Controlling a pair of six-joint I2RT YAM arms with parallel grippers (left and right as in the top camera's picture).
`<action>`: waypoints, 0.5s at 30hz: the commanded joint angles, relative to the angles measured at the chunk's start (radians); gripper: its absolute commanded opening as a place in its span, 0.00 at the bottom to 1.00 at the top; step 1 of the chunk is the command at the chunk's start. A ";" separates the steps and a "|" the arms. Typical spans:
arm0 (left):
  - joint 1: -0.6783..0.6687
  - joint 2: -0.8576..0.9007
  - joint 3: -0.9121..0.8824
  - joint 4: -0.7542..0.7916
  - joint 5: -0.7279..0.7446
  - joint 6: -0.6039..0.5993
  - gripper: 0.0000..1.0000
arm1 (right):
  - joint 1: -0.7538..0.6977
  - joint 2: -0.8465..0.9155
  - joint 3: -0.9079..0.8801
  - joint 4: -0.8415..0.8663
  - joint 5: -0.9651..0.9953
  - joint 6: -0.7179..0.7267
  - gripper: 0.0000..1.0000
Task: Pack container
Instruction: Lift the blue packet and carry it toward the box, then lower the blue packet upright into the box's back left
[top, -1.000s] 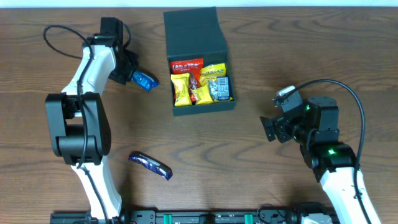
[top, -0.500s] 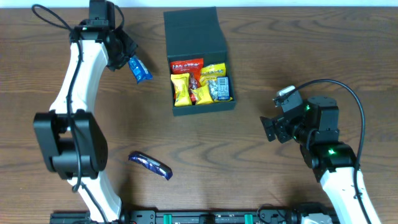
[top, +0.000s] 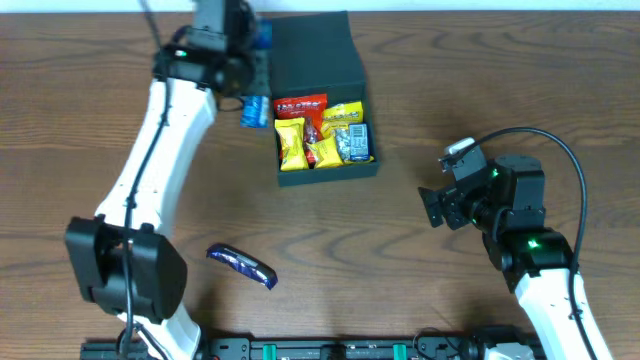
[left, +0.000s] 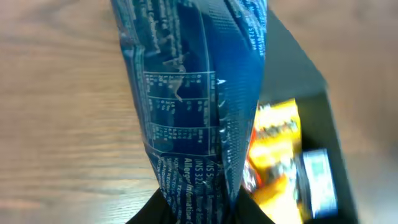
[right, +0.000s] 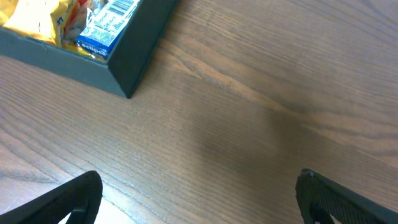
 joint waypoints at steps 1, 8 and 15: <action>-0.054 -0.027 0.036 -0.014 0.015 0.277 0.23 | -0.009 -0.001 -0.001 0.001 -0.011 -0.011 0.99; -0.147 -0.027 0.036 -0.021 0.011 0.553 0.23 | -0.009 -0.001 -0.001 0.001 -0.011 -0.011 0.99; -0.179 -0.026 0.036 -0.037 0.035 0.974 0.07 | -0.009 -0.001 -0.001 0.001 -0.011 -0.011 0.99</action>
